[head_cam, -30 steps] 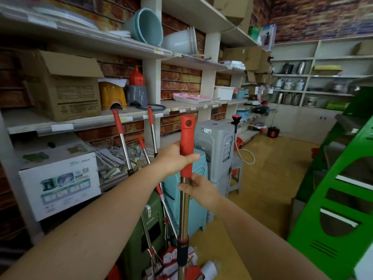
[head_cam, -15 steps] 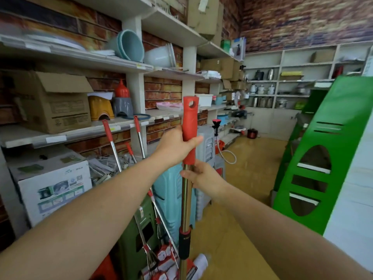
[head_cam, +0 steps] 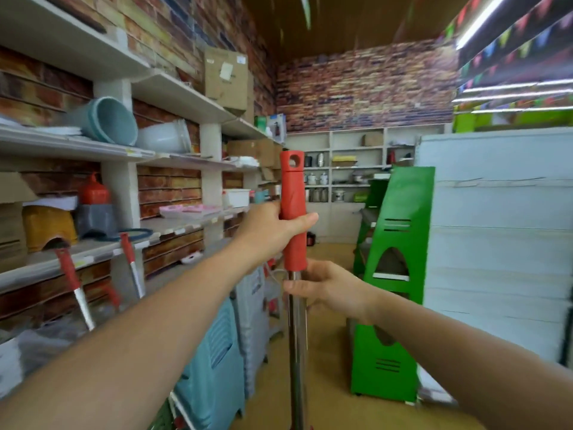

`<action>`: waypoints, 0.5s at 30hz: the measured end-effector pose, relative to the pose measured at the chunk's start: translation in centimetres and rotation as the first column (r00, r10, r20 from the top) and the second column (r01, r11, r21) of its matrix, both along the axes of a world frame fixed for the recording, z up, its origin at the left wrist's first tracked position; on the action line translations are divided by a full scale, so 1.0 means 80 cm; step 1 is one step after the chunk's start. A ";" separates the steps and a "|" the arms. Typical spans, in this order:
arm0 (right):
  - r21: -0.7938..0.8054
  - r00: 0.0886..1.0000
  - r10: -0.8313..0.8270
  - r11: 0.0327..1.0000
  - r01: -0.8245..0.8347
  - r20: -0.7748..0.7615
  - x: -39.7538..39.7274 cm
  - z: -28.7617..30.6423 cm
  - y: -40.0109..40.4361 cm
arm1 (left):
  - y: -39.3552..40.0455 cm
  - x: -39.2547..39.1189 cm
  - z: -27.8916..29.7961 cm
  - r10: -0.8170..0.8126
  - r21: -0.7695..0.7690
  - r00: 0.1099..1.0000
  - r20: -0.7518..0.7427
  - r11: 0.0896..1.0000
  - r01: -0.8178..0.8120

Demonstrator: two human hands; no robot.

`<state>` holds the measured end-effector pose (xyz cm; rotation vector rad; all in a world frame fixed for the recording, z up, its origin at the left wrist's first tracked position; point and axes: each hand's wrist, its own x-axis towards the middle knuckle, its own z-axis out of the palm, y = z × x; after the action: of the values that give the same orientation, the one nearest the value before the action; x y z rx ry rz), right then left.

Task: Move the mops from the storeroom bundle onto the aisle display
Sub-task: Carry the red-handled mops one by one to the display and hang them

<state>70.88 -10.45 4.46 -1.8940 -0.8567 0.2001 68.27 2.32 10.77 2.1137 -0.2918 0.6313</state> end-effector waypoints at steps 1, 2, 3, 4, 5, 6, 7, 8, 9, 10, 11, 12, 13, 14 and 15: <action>0.011 1.000 -0.030 0.999 0.030 -0.008 -0.007 0.000 -0.011 | -0.008 0.001 0.000 -0.042 0.010 0.999 0.008 0.999 0.042; 0.034 0.998 -0.062 0.997 0.062 -0.018 -0.015 -0.001 -0.022 | -0.018 0.002 0.001 -0.086 0.017 0.996 0.019 0.996 0.085; 0.061 0.995 -0.100 0.993 0.101 -0.020 -0.024 -0.001 -0.033 | -0.029 0.004 0.002 -0.128 0.014 0.991 0.032 0.992 0.127; 0.084 0.988 -0.151 0.985 0.152 -0.011 -0.034 0.000 -0.044 | -0.041 0.003 0.003 -0.175 0.000 0.983 0.045 0.984 0.175; 0.101 0.977 -0.212 0.972 0.210 0.008 -0.042 0.000 -0.055 | -0.054 0.002 0.005 -0.219 -0.013 0.974 0.055 0.975 0.220; 0.119 0.962 -0.273 0.956 0.268 0.024 -0.052 0.000 -0.066 | -0.068 -0.001 0.006 -0.262 -0.029 0.963 0.067 0.964 0.264; 0.137 0.945 -0.326 0.938 0.318 0.039 -0.062 0.000 -0.077 | -0.082 -0.005 0.008 -0.306 -0.047 0.949 0.076 0.950 0.309; 0.148 0.925 -0.377 0.918 0.367 0.049 -0.074 0.001 -0.088 | -0.096 -0.009 0.009 -0.348 -0.062 0.934 0.080 0.934 0.353; 0.156 0.903 -0.426 0.897 0.414 0.055 -0.086 0.002 -0.101 | -0.111 -0.016 0.011 -0.391 -0.077 0.916 0.085 0.914 0.398; 0.165 0.881 -0.469 0.875 0.455 0.055 -0.100 0.005 -0.113 | -0.127 -0.024 0.013 -0.430 -0.082 0.898 0.091 0.896 0.437; 0.180 0.862 -0.504 0.854 0.488 0.052 -0.116 0.007 -0.126 | -0.143 -0.035 0.017 -0.464 -0.080 0.881 0.093 0.878 0.472; 0.197 0.844 -0.534 0.833 0.517 0.042 -0.132 0.010 -0.138 | -0.159 -0.046 0.020 -0.500 -0.080 0.861 0.096 0.858 0.507; 0.212 0.827 -0.561 0.813 0.542 0.037 -0.149 0.013 -0.150 | -0.176 -0.057 0.023 -0.536 -0.082 0.839 0.095 0.835 0.544; 0.221 0.805 -0.592 0.791 0.571 0.038 -0.167 0.015 -0.163 | -0.193 -0.070 0.026 -0.575 -0.082 0.813 0.095 0.809 0.582; 0.224 0.779 -0.625 0.767 0.601 0.049 -0.185 0.017 -0.176 | -0.211 -0.083 0.028 -0.606 -0.072 0.790 0.097 0.787 0.613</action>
<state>56.10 -24.50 5.85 -1.9068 -0.2710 -0.3983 61.65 -14.52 13.01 1.7512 -0.9237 0.3158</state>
